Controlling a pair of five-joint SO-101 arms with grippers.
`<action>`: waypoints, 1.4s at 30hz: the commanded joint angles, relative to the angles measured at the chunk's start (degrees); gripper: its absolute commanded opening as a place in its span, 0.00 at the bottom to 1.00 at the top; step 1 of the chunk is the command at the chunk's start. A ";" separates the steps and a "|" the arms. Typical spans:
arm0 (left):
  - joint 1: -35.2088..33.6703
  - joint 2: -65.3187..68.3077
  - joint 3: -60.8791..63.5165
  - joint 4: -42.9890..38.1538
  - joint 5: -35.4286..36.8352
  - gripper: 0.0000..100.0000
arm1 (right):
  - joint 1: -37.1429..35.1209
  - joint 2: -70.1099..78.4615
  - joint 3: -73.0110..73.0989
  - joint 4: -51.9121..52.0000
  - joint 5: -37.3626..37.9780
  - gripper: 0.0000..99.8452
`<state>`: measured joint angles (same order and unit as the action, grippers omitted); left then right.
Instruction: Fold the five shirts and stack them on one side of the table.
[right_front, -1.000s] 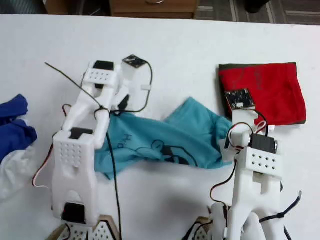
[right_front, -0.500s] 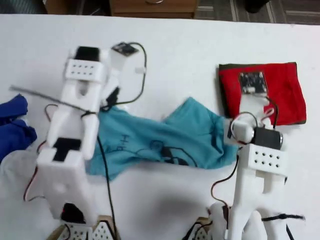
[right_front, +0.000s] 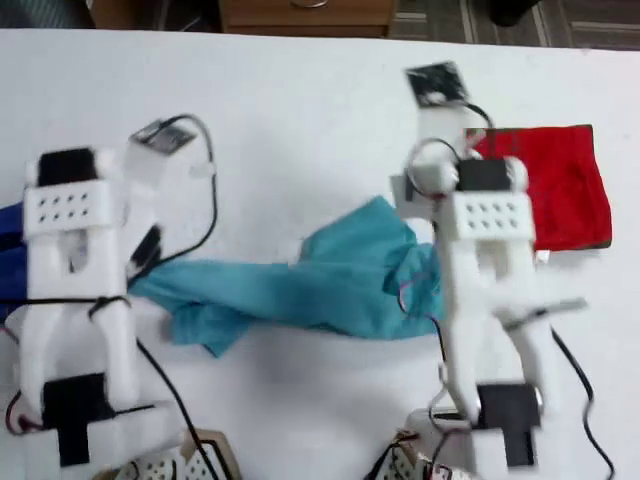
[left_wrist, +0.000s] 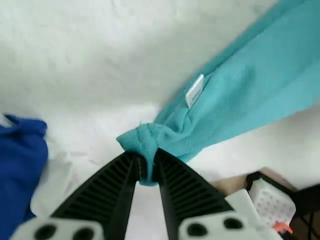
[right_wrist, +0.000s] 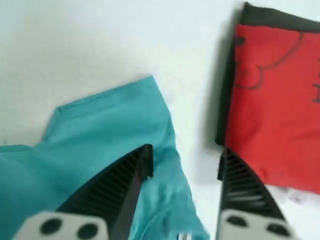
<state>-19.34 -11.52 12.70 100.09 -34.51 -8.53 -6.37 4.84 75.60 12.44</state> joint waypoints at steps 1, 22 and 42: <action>-4.92 -4.84 5.14 -1.32 -3.60 0.03 | -5.32 9.10 -10.73 3.56 -0.44 0.22; -17.32 -5.27 22.99 -17.32 -10.29 0.03 | -26.42 43.30 -33.41 11.65 0.09 0.28; -17.05 -5.36 22.90 -19.87 -10.11 0.03 | -24.84 54.90 -38.24 11.91 -0.35 0.03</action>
<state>-35.87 -14.59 35.82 80.92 -44.53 -33.49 49.63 -33.49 87.12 12.35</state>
